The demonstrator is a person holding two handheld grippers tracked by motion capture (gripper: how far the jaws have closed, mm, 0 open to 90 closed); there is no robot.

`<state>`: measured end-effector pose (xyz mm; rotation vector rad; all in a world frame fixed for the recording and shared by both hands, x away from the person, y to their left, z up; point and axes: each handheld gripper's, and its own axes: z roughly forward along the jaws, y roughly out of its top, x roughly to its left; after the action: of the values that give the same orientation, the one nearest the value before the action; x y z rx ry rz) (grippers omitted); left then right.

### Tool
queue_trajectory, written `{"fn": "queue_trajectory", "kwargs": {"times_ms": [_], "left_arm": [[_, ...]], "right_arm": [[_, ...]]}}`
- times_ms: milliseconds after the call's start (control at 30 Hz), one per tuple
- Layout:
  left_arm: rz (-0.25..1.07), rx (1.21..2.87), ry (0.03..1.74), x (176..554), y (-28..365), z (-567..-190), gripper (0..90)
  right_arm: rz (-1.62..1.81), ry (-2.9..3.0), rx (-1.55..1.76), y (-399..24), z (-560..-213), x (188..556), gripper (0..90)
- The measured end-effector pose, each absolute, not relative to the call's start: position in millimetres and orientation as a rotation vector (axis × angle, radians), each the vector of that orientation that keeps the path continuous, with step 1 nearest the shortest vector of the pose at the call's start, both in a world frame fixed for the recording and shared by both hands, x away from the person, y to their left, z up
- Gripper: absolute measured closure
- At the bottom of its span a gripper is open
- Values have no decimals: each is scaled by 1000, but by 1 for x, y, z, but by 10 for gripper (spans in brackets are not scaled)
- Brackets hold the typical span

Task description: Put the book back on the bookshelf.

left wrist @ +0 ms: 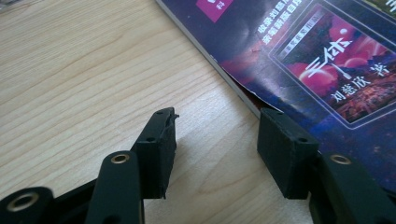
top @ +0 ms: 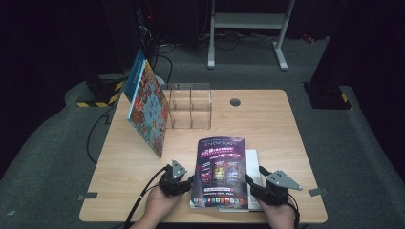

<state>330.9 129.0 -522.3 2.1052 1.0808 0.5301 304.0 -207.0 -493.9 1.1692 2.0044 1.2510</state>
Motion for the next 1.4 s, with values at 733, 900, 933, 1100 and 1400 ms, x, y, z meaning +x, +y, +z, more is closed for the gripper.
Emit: {"fn": "queue_trajectory", "kwargs": {"times_ms": [733, 900, 933, 1100, 1400], "left_arm": [[508, 2125, 1006, 339, 94, -522, 501], [501, 2124, 995, 342, 88, -521, 511], [500, 2124, 995, 342, 87, -521, 512], [492, 2097, 995, 342, 87, -519, 528], [625, 2137, 1045, 339, 106, -521, 516]], "right_arm": [[1225, 2015, 1195, -210, -495, 306, 360], [1209, 2013, 1218, -214, -497, 309, 339], [1209, 2011, 1228, -215, -497, 309, 333], [1214, 2000, 1248, -217, -498, 311, 319], [1216, 1999, 1249, -217, -497, 310, 320]]}}
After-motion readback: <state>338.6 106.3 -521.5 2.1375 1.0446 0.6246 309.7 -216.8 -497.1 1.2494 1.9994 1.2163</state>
